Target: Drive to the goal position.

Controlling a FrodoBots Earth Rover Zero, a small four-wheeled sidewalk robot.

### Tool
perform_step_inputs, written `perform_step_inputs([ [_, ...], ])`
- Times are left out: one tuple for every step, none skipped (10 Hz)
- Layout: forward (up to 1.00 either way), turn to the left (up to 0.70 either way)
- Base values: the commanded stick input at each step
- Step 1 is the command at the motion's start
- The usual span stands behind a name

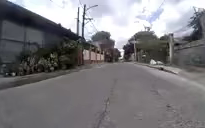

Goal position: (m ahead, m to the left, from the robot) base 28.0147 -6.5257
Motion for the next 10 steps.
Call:
perform_step_inputs([
  [1.00, 0.04],
  [1.00, 0.04],
  [1.00, 0.04],
  [1.00, 0.04],
  [1.00, 0.04],
  [1.00, 0.04],
  [1.00, 0.04],
  [1.00, 0.04],
  [1.00, 0.04],
  [1.00, -0.27],
])
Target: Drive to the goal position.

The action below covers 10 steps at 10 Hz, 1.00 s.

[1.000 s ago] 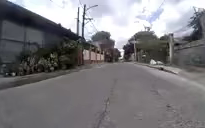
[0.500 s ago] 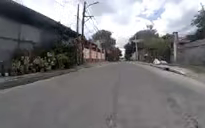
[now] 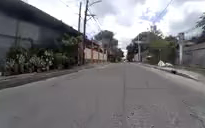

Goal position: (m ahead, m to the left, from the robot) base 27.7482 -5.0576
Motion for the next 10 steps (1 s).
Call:
perform_step_inputs([
  [1.00, -0.36],
  [1.00, -0.36],
  [1.00, -0.36],
  [1.00, -0.36],
  [1.00, -0.36],
  [1.00, -0.36],
  [1.00, -0.27],
  [1.00, -0.18],
  [1.00, -0.12],
  [1.00, -0.11],
])
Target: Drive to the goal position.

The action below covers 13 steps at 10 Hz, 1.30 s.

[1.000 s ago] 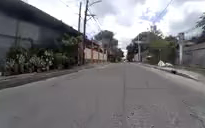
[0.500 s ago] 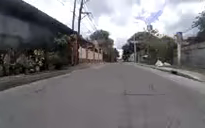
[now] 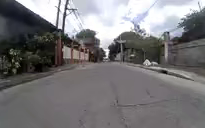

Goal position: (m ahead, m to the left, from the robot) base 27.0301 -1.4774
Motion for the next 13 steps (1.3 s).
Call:
perform_step_inputs([
  [1.00, -0.11],
  [1.00, -0.10],
  [1.00, -0.08],
  [1.00, -0.05],
  [1.00, 0.04],
  [1.00, 0.04],
  [1.00, 0.04],
  [1.00, 0.04],
  [1.00, 0.04],
  [1.00, 0.04],
  [1.00, 0.04],
  [1.00, 0.04],
  [1.00, 0.04],
])
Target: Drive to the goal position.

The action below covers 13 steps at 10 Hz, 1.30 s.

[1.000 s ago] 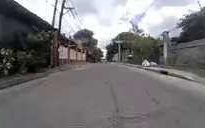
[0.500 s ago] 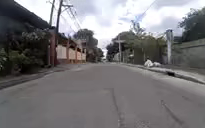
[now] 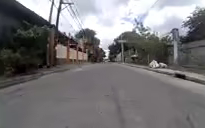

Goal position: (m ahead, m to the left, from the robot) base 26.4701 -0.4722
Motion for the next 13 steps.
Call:
perform_step_inputs([
  [1.00, 0.04],
  [1.00, 0.04],
  [1.00, 0.04],
  [1.00, 0.04],
  [1.00, 0.04],
  [1.00, 0.04],
  [1.00, 0.04],
  [1.00, 0.04],
  [1.00, 0.04],
  [1.00, 0.04],
  [1.00, 0.04],
  [1.00, 0.04],
  [1.00, 0.04],
])
